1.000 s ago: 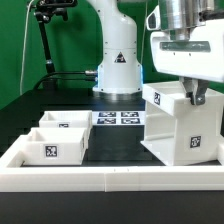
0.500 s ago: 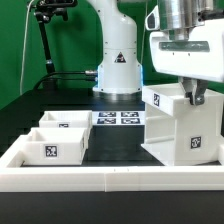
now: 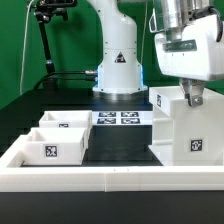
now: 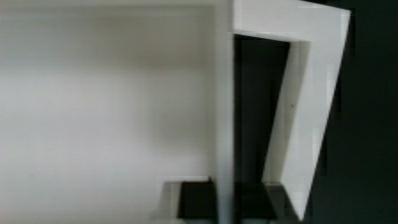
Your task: Assemble drawer
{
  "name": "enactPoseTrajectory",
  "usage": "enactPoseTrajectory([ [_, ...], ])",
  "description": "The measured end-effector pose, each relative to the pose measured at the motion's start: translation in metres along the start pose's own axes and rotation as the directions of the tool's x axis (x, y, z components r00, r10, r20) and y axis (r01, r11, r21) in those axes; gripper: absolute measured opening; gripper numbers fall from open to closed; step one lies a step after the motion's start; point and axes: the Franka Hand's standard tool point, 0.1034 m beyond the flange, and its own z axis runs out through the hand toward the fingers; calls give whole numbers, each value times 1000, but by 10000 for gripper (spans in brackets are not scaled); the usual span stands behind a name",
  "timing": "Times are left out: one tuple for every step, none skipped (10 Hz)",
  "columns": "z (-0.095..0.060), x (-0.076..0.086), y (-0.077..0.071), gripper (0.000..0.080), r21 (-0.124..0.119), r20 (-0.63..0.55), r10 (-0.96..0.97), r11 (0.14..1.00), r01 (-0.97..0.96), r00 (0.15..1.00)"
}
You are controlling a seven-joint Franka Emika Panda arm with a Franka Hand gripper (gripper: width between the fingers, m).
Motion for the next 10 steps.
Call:
enactPoseTrajectory([
  [0,0,0,38,0,0,-3,1000,3,1000],
  [0,0,0,38,0,1,-8,1000,8,1000],
  [0,0,0,38,0,1,-14,1000,14,1000],
  [0,0,0,38,0,1,-19,1000,19,1000],
  [0,0,0,38,1,2,-18,1000,18,1000],
  [0,1,-1,38,9,13,67,998,-67,998],
  [0,2,-7,38,17,25,105,994,-105,994],
  [0,2,-14,38,25,28,125,992,-126,992],
  [-1,4,-20,38,33,35,149,988,-150,988],
  [-3,5,-25,38,36,37,151,988,-153,988],
])
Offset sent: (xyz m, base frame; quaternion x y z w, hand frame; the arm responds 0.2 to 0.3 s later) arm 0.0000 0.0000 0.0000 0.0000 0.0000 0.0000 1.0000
